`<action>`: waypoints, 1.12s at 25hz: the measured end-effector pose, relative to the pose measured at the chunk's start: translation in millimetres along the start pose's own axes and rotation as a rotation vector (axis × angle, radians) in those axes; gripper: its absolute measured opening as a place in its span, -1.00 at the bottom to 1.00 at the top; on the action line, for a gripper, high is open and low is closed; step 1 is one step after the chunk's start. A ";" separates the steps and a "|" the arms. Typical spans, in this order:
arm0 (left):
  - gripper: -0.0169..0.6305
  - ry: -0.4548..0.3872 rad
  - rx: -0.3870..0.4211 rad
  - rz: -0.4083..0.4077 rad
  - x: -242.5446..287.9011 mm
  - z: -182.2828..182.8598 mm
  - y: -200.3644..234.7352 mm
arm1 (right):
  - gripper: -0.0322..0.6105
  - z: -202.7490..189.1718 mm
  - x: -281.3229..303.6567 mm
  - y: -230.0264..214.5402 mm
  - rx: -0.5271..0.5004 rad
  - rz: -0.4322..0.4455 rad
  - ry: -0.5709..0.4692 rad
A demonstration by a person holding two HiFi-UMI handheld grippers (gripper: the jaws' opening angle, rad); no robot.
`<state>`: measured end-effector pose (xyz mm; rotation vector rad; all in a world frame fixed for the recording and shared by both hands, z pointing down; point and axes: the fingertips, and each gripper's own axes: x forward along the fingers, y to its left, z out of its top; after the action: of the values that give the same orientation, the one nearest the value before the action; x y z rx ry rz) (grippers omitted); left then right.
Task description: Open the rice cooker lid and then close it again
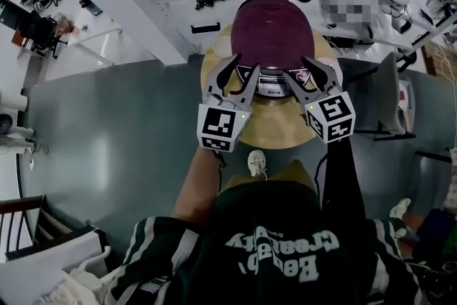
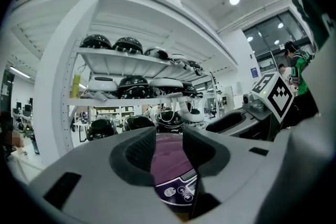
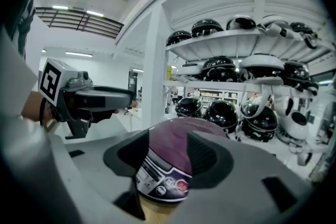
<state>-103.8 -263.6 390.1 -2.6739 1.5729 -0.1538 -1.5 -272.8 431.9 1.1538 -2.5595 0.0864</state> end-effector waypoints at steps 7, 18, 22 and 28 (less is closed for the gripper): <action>-0.49 0.004 -0.024 -0.027 13.0 -10.7 9.0 | -0.15 -30.6 20.4 17.8 -0.045 0.108 0.163; -0.49 0.001 -0.072 -0.034 17.3 -21.6 12.2 | -0.16 -59.4 39.5 38.8 -0.074 0.219 0.288; -0.49 0.010 -0.079 -0.032 19.0 -24.3 12.3 | -0.17 -68.5 41.9 40.8 -0.104 0.228 0.321; -0.49 0.003 -0.074 -0.033 24.9 -20.2 14.6 | -0.33 -63.3 44.7 33.7 -0.068 0.192 0.293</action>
<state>-106.5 -292.1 410.7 -2.7579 1.5668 -0.1029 -36.6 -270.4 508.8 0.8026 -2.3829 0.1968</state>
